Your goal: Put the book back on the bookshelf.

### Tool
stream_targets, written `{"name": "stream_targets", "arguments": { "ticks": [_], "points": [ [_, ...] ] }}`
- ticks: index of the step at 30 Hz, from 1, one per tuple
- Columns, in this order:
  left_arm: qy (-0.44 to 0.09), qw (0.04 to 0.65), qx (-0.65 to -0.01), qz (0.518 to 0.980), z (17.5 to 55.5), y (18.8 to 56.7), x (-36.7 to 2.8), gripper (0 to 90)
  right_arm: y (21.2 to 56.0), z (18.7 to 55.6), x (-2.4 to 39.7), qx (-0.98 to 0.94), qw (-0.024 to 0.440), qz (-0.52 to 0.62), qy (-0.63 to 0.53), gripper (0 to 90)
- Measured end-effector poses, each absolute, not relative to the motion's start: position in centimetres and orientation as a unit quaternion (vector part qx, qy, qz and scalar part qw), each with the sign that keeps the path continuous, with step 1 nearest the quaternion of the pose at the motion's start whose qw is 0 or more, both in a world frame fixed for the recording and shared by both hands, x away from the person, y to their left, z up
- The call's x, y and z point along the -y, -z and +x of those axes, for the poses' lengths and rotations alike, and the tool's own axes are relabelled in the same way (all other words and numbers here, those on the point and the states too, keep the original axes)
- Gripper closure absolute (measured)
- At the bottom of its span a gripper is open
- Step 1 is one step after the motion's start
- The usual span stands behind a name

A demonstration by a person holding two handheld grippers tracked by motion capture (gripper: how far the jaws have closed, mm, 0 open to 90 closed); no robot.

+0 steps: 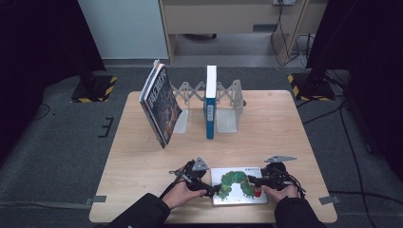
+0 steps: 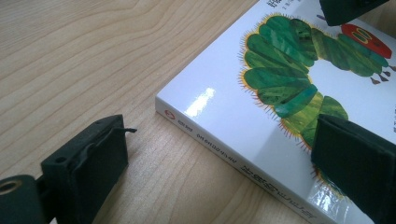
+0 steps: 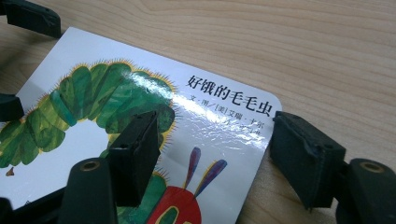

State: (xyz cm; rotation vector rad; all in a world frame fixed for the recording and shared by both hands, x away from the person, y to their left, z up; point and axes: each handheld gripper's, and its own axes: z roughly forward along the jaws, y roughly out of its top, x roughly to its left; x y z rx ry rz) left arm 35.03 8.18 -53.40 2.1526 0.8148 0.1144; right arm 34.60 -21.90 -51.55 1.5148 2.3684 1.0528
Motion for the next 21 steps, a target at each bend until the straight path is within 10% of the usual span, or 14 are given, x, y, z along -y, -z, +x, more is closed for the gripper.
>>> {"name": "stream_targets", "arguments": {
  "ticks": [21],
  "points": [
    [-0.024, 0.41, -0.328, 0.851, 34.39, 52.93, -7.69, 21.9, 51.74, 34.73, 21.96, -0.781, 0.053, 0.517, -0.347, 29.6]
  ]
}}
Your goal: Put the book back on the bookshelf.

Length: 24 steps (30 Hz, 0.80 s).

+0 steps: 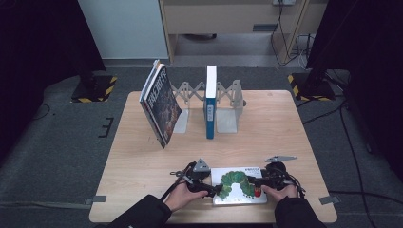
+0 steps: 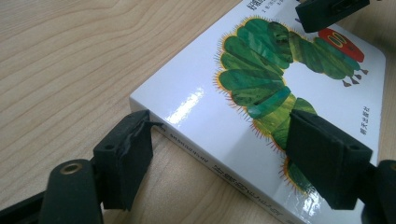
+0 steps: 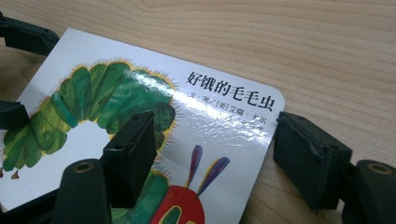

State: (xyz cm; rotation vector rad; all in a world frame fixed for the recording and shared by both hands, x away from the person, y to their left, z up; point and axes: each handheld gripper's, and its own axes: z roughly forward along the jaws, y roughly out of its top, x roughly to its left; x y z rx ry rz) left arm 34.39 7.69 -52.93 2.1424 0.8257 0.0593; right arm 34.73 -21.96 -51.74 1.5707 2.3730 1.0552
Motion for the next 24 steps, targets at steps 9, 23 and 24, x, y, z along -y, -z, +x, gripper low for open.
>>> {"name": "stream_targets", "arguments": {
  "ticks": [9, 23, 24],
  "points": [
    [-0.051, 0.41, -0.306, 0.857, 34.7, 52.6, -7.5, 25.6, 51.8, 35.2, 21.8, -0.771, 0.056, 0.528, -0.351, 30.5],
    [-0.052, 0.42, -0.321, 0.847, 35.2, 52.9, -7.7, 27.1, 51.9, 36.5, 21.6, -0.77, 0.068, 0.525, -0.356, 30.4],
    [-0.049, 0.418, -0.32, 0.849, 35.1, 52.9, -7.8, 26.6, 51.9, 36.5, 21.6, -0.771, 0.073, 0.521, -0.359, 30.2]
  ]
}}
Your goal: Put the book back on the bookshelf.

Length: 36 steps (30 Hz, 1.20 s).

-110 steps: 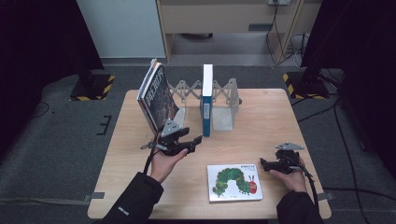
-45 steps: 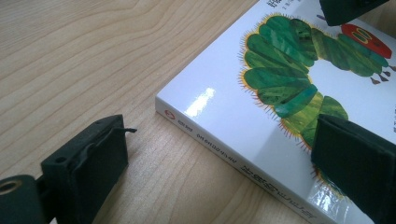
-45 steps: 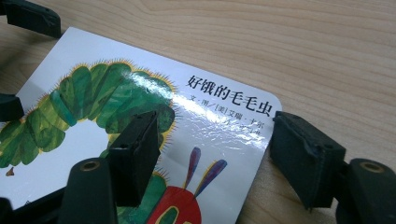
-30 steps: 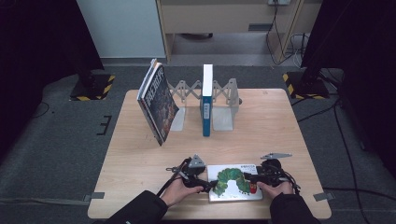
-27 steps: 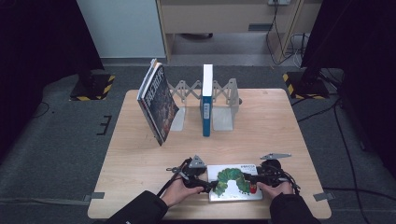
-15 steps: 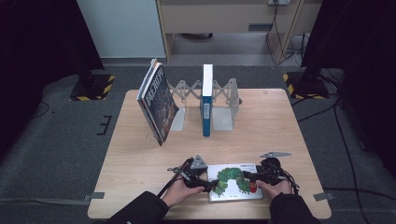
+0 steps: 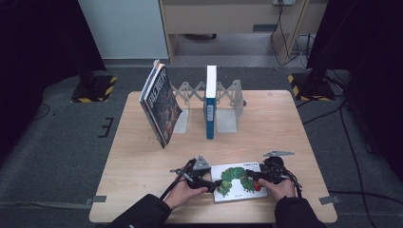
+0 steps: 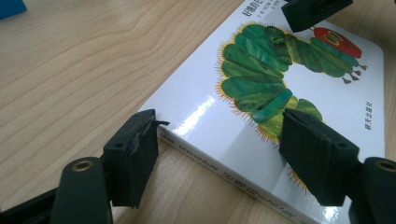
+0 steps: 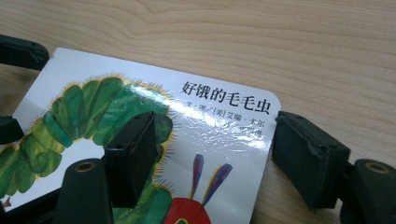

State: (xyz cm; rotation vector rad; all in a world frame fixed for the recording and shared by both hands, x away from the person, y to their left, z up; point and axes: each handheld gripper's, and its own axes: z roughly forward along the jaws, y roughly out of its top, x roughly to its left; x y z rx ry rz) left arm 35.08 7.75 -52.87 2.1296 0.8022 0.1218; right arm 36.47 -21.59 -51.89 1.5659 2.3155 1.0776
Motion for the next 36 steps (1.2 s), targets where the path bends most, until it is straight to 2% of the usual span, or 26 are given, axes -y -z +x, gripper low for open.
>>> {"name": "stream_targets", "arguments": {
  "ticks": [5, 11, 25, 26, 27, 28, 29, 30, 33, 36],
  "points": [
    [-0.044, 0.412, -0.316, 0.853, 34.4, 52.9, -7.5, 22.5, 51.7, 36.1, 22.0, -0.765, 0.058, 0.529, -0.363, 28.3],
    [-0.031, 0.413, -0.331, 0.848, 34.5, 53.1, -7.5, 17.5, 51.5, 35.9, 22.5, -0.753, 0.034, 0.536, -0.38, 31.1],
    [-0.024, 0.416, -0.316, 0.852, 34.5, 53.2, -7.4, 10.3, 50.4, 35.5, 23.0, -0.74, 0.044, 0.527, -0.417, 30.8],
    [-0.024, 0.416, -0.315, 0.853, 34.5, 53.3, -7.4, 10.0, 50.3, 35.5, 23.0, -0.736, 0.046, 0.527, -0.422, 33.9],
    [-0.031, 0.415, -0.307, 0.856, 34.5, 53.3, -7.3, 10.3, 50.2, 35.5, 23.1, -0.732, 0.035, 0.523, -0.436, 40.5],
    [-0.032, 0.415, -0.307, 0.856, 34.4, 53.3, -7.3, 9.5, 50.1, 35.5, 23.0, -0.711, -0.004, 0.52, -0.473, 38.9],
    [-0.032, 0.415, -0.307, 0.856, 34.4, 53.3, -7.3, 9.1, 49.9, 35.5, 22.6, -0.699, -0.021, 0.519, -0.492, 39.0],
    [-0.032, 0.416, -0.307, 0.856, 34.4, 53.3, -7.3, 9.1, 49.7, 35.5, 22.2, -0.702, -0.022, 0.512, -0.494, 38.0],
    [-0.032, 0.416, -0.307, 0.855, 34.4, 53.4, -7.3, 9.1, 49.7, 35.7, 21.8, -0.733, 0.02, 0.5, -0.462, 33.6],
    [-0.033, 0.418, -0.308, 0.854, 34.4, 53.4, -7.3, 9.1, 50.2, 36.0, 22.6, -0.731, 0.024, 0.518, -0.444, 31.3]
  ]
}}
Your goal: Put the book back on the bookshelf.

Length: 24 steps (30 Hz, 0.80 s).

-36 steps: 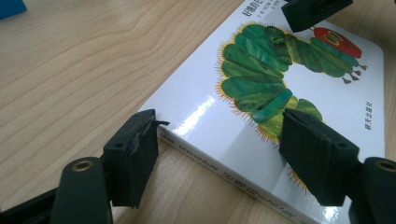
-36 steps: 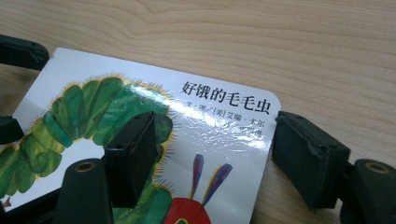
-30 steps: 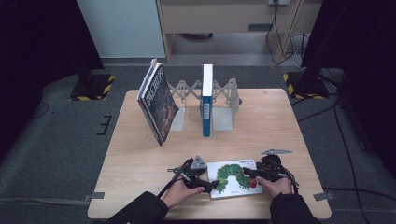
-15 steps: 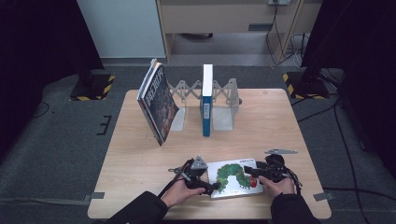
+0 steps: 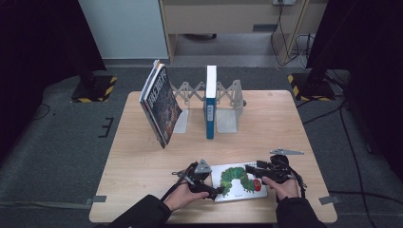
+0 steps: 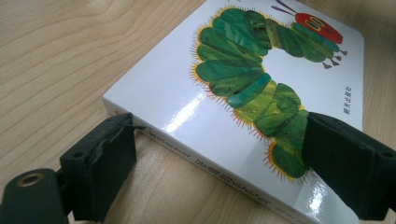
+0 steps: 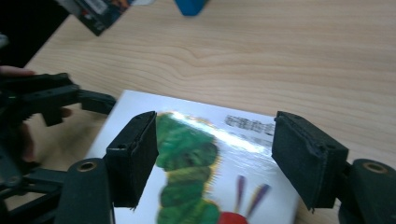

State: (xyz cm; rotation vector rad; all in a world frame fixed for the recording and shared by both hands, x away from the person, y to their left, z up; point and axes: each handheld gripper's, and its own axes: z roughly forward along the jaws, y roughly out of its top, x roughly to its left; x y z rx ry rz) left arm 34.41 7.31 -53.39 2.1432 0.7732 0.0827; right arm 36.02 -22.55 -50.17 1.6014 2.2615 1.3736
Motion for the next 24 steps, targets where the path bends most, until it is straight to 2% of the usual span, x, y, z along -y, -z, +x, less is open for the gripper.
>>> {"name": "stream_targets", "arguments": {
  "ticks": [5, 16, 24],
  "points": [
    [-0.033, 0.418, -0.316, 0.851, 34.4, 53.3, -7.3, 10.0, 50.8, 36.4, 23.5, -0.728, 0.028, 0.537, -0.426, 30.8],
    [-0.021, 0.403, -0.329, 0.854, 34.5, 52.4, -9.0, 31.2, 51.6, 36.3, 23.6, -0.746, 0.016, 0.54, -0.389, 33.0],
    [0.0, 0.405, -0.322, 0.856, 34.3, 52.6, -8.4, 34.0, 51.6, 36.2, 23.5, -0.745, 0.005, 0.54, -0.391, 36.8]
  ]
}}
